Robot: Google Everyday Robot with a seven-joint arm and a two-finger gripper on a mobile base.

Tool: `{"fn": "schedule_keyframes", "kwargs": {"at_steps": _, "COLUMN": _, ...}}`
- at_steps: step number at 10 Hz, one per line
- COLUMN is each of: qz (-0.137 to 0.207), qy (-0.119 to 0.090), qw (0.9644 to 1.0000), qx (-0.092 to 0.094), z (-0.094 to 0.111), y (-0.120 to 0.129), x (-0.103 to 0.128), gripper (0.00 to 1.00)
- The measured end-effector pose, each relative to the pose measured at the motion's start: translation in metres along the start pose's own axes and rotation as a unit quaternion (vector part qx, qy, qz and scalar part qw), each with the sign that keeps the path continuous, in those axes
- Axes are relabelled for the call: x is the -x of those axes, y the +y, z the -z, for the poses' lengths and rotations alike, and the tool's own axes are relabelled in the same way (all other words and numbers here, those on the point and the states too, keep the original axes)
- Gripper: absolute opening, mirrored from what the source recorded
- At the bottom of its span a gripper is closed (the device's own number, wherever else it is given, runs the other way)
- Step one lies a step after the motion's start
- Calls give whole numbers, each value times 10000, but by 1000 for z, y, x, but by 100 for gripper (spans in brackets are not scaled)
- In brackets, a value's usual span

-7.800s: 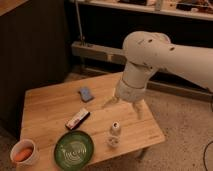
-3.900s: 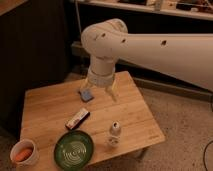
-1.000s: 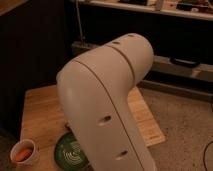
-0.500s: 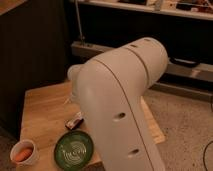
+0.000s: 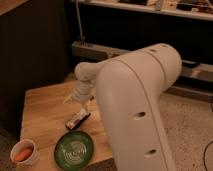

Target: Place the eraser on the white sponge

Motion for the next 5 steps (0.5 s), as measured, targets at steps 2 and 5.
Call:
{"fn": "schedule_keyframes", "kwargs": {"at_steps": 2, "qz": 121, "qy": 203, "qw": 9996, "qx": 120, "z": 12, "y": 3, "x": -2, "gripper": 80}}
{"fn": "schedule_keyframes", "kwargs": {"at_steps": 5, "qz": 99, "qy": 512, "qw": 9985, "qx": -168, "z": 40, "y": -3, "x": 4, "gripper": 80}}
